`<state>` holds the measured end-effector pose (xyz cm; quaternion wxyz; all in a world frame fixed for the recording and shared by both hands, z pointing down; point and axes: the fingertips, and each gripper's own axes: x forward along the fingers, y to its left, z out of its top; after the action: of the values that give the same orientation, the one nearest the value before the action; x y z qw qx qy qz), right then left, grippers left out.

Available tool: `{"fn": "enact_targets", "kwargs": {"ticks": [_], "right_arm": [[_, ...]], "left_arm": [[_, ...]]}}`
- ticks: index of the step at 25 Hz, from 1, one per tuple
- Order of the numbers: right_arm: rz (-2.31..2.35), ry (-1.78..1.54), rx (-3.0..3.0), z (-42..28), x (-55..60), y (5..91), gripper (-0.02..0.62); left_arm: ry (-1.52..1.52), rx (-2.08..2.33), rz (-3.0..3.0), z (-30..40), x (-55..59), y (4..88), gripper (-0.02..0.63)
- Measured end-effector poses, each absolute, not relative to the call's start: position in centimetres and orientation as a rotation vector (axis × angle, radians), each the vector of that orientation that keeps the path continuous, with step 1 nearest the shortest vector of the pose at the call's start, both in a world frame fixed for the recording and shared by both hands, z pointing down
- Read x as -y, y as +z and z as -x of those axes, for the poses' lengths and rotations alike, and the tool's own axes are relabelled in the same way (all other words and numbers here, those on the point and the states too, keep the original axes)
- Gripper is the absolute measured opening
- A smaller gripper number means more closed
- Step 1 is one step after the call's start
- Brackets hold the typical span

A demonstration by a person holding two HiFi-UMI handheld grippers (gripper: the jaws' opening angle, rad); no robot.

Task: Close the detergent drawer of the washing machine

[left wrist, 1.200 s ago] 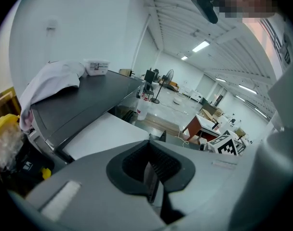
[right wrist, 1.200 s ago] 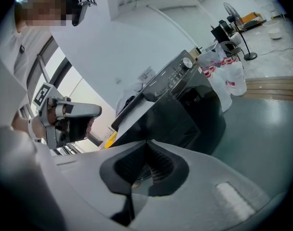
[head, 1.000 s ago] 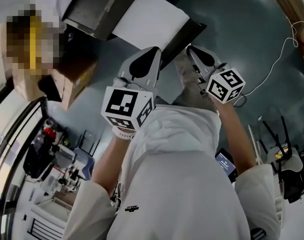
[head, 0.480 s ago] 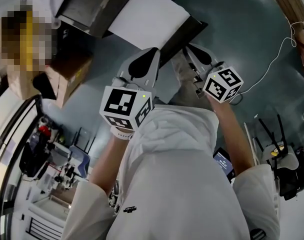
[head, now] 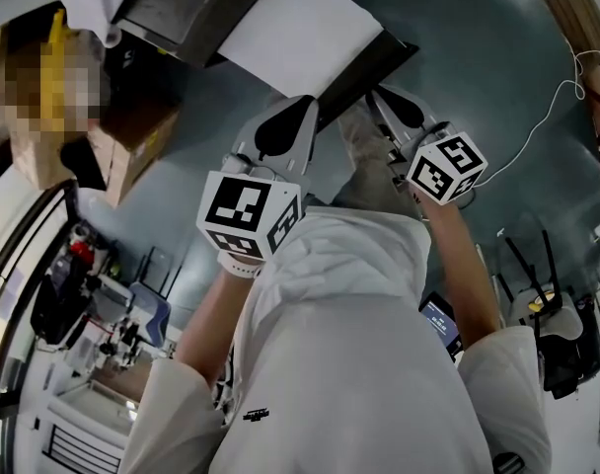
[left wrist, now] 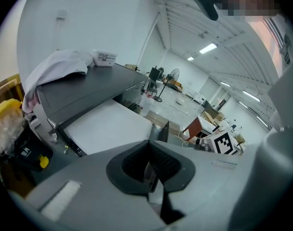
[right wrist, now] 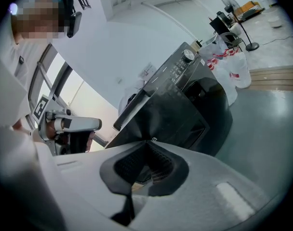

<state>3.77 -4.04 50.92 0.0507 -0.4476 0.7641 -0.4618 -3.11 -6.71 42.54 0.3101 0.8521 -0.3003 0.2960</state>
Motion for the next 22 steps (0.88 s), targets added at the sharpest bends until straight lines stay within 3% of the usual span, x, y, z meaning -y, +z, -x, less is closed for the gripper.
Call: {"fn": "enact_targets", "kwargs": {"ticks": [22], "right_arm": [[1.34,-1.332,-2.398,-2.7,6.2,50.2,0.002]], "left_arm": [[0.749,0.864,-2.239,5.1,8.1,42.2,0.017]]}}
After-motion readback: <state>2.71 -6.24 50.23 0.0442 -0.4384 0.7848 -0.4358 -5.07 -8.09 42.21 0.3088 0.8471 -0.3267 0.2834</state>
